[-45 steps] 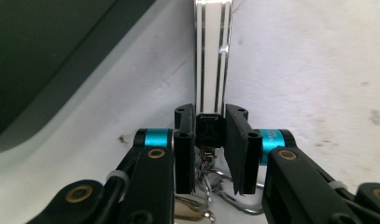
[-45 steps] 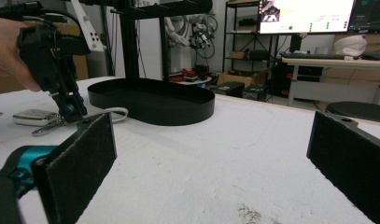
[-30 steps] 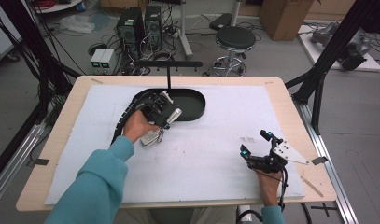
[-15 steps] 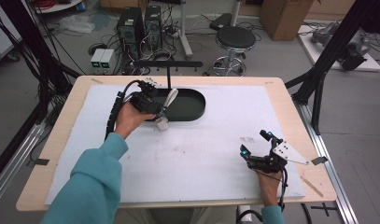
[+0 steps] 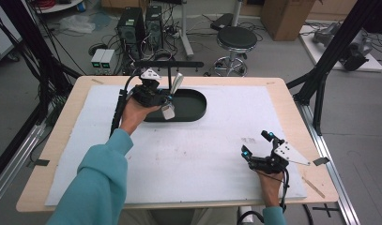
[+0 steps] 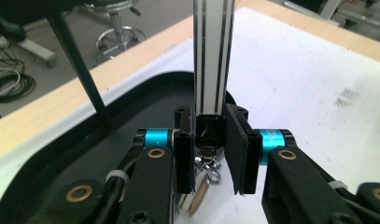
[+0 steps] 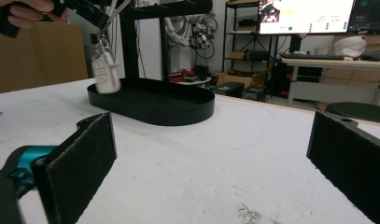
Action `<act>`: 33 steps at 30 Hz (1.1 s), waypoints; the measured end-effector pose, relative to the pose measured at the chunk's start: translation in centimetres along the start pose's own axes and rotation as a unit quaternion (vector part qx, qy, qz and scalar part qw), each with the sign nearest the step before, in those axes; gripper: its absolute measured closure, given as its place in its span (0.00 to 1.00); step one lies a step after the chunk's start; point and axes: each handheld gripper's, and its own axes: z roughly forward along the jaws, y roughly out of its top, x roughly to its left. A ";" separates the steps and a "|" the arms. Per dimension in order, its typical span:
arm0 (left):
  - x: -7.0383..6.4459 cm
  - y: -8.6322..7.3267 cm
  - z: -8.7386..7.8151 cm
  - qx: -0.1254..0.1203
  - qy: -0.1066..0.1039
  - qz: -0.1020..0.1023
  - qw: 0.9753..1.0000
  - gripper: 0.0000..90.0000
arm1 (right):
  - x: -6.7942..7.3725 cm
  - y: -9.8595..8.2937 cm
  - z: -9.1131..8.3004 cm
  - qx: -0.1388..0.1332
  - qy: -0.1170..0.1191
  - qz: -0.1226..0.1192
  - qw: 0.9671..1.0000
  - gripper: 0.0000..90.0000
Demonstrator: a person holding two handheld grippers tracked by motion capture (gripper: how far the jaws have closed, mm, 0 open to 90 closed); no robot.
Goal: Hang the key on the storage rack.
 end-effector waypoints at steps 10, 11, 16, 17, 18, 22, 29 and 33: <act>0.9 0.9 1.2 -0.048 -0.014 -0.005 0.999 0.82 | 0.0 0.0 0.0 0.000 0.000 0.000 1.000 0.01; 1.1 1.1 1.4 -0.051 -0.013 -0.005 0.999 0.82 | 0.0 0.0 0.0 0.000 0.000 0.000 1.000 0.01; 1.7 1.7 2.3 -0.073 -0.020 -0.016 0.997 0.82 | 0.0 0.0 0.0 -0.001 0.000 0.000 1.000 0.01; 1.8 1.8 2.5 -0.074 -0.021 -0.017 0.997 0.82 | -0.1 0.0 0.0 -0.001 0.000 -0.001 1.000 0.01; 1.8 1.9 2.7 -0.075 -0.020 -0.017 0.997 0.82 | -0.1 0.0 0.0 0.000 -0.001 0.001 1.000 0.01; 2.0 1.8 3.4 -0.082 -0.025 -0.025 0.996 0.82 | -0.1 0.0 0.0 0.000 0.000 0.001 1.000 0.01; 2.5 1.4 4.1 -0.081 -0.030 -0.040 0.995 0.82 | -0.1 0.0 0.0 0.000 0.000 0.001 1.000 0.01; 2.8 1.2 4.3 -0.078 -0.028 -0.045 0.996 0.82 | -0.1 0.0 0.0 0.000 0.000 0.000 1.000 0.01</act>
